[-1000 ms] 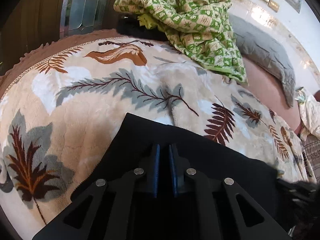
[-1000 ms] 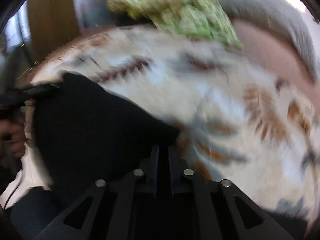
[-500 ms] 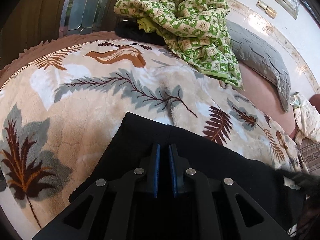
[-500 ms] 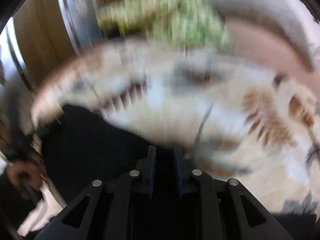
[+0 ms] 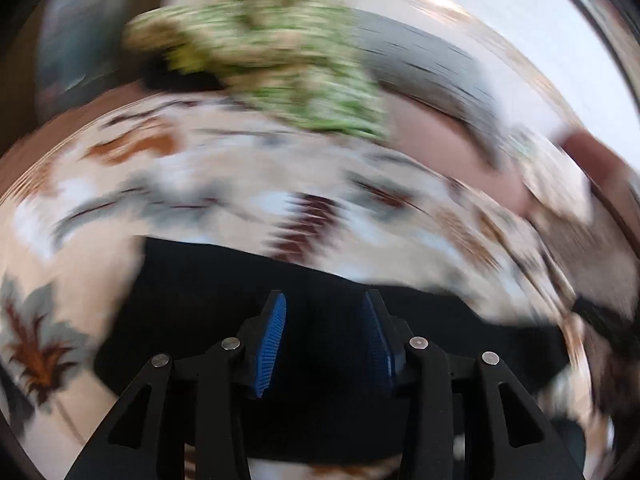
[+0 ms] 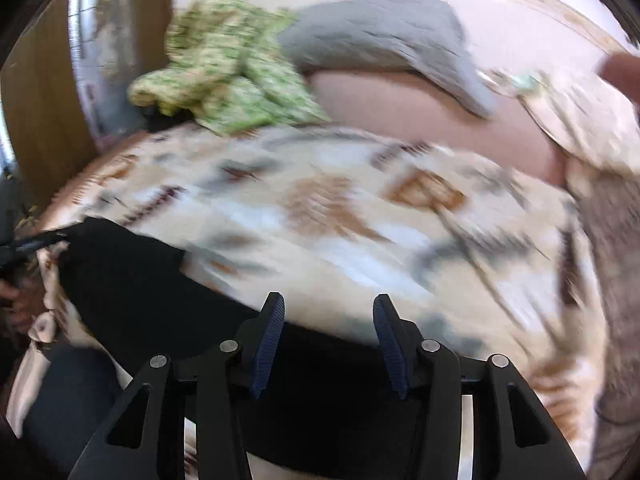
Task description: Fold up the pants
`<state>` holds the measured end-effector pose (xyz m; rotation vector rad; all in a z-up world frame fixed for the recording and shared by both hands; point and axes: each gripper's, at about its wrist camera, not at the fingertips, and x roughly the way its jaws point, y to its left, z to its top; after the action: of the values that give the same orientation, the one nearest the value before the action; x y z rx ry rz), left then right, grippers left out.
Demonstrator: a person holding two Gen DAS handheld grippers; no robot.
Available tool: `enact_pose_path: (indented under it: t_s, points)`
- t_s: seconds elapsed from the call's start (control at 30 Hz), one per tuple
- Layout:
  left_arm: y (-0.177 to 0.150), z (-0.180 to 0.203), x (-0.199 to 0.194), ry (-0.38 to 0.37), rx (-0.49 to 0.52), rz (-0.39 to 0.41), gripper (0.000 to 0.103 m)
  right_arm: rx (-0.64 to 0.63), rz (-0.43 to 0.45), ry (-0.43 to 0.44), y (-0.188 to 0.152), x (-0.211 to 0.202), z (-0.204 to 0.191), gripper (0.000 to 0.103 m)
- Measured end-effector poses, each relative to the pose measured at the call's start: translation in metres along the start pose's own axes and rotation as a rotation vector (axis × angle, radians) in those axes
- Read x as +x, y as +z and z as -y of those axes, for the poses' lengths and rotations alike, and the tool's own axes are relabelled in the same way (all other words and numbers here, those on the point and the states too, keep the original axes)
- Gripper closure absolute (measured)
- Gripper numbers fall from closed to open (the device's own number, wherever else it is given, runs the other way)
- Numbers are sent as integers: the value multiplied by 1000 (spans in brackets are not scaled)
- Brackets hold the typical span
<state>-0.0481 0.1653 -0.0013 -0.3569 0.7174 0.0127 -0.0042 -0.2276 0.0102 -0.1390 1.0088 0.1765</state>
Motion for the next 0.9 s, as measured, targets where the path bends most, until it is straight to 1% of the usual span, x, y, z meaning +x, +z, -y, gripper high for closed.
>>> enact_pose_path:
  t_s: [0.03,0.07,0.1,0.13,0.17,0.2,0.3,0.33,0.37,0.4,0.47,0.53,0.57,0.6,0.67,0.7,0.73,0.77,0.8,0.83,0.87,0.9]
  points:
    - [-5,7,5,-35,21,-24,62,14,-54,17,-10,15,11,55]
    - [-10,11,13,-61,28,-57,62,39,-147,4,-22,36,24,59]
    - [-16,12,26,-51,25,-104,62,65,-173,9,-31,47,32,59]
    - [-21,10,39,-21,16,-152,65,89,-94,41,-32,40,36,58]
    - [-23,8,46,-9,7,-176,65,114,-90,57,-30,33,38,58]
    - [-21,7,43,-17,5,-154,64,143,-76,58,-28,23,40,59]
    - [-12,7,40,-7,-15,-187,64,229,57,113,-34,-21,54,51]
    - [-9,8,38,4,-18,-187,63,257,77,114,-40,-30,58,38]
    - [-6,13,33,9,-25,-178,62,299,93,123,-50,-39,63,29]
    - [-4,18,28,-6,-36,-172,60,331,89,139,-56,-42,67,28]
    - [0,32,16,-101,-88,-163,55,415,69,190,-76,-43,77,28]
    - [4,44,10,-201,-145,-152,44,511,54,234,-95,-38,85,28]
    - [4,49,9,-260,-196,-141,41,548,43,252,-103,-37,86,28]
    - [2,55,10,-296,-231,-141,37,570,37,271,-112,-34,85,28]
    - [-6,65,19,-344,-275,-157,37,594,41,317,-124,-26,82,28]
    - [-11,70,24,-351,-272,-161,37,605,55,336,-128,-22,81,28]
    - [-17,73,30,-343,-258,-164,37,614,74,348,-128,-19,82,28]
    - [-25,75,37,-317,-244,-176,37,626,94,369,-126,-16,85,28]
    - [-34,76,46,-290,-244,-202,39,650,104,383,-125,-13,89,28]
    - [-41,75,54,-277,-269,-258,41,675,111,397,-125,-11,92,29]
    - [-40,72,57,-286,-283,-275,41,707,122,418,-124,-9,97,29]
    - [-39,69,55,-299,-296,-262,41,746,133,442,-123,-6,102,29]
